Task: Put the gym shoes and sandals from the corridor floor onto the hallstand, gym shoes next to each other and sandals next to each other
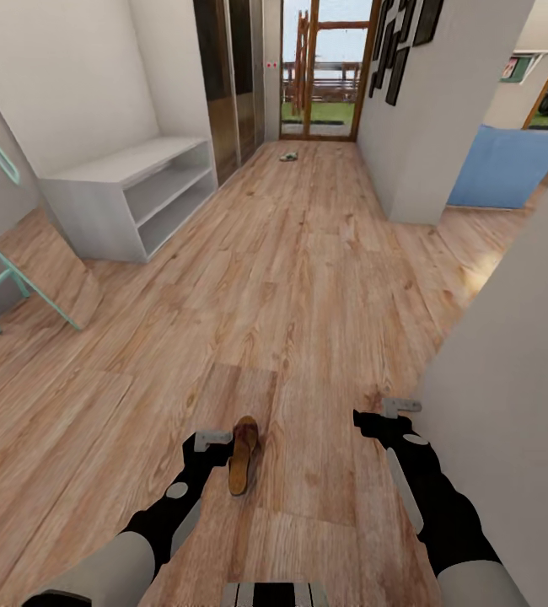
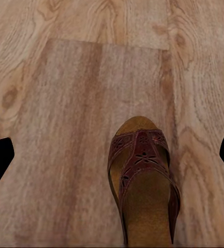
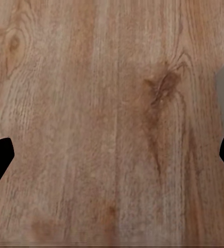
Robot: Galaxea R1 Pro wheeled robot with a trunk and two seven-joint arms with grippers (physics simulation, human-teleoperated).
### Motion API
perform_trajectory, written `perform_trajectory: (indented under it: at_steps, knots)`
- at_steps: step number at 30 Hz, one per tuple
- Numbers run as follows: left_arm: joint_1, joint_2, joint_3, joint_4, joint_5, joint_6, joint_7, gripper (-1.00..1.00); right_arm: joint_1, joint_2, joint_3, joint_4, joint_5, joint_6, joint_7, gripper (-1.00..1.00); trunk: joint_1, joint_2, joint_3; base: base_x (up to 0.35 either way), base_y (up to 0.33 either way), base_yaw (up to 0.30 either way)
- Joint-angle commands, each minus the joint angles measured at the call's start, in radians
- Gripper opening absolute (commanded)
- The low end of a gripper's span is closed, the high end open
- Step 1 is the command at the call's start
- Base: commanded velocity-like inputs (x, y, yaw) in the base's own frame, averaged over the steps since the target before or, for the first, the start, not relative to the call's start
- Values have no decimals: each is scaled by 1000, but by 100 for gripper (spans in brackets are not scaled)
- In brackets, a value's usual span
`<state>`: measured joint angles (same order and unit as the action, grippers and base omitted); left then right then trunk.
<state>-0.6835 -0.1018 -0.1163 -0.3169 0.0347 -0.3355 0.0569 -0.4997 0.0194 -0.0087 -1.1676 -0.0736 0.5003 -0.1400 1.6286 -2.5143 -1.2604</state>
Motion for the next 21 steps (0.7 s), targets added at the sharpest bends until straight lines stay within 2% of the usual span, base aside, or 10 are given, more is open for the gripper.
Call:
perform_trajectory:
  at_steps: [1, 12, 21]
  knots:
    - [-1, 1, -8, 1, 4, -3, 6, 100, 0, 1, 0, -1, -8, 4, -6, 100, 0, -1, -6, 0, 0, 0]
    - [-1, 1, -9, 1, 4, -3, 6, 100, 0, 1, 0, -1, -8, 4, -5, 100, 5, -3, -67, 0, 0, -4]
    - [0, -4, -9, 1, 5, -3, 5, 100, 0, 1, 0, -1, -8, 4, -5, 100, 9, -5, -117, 0, 0, -81]
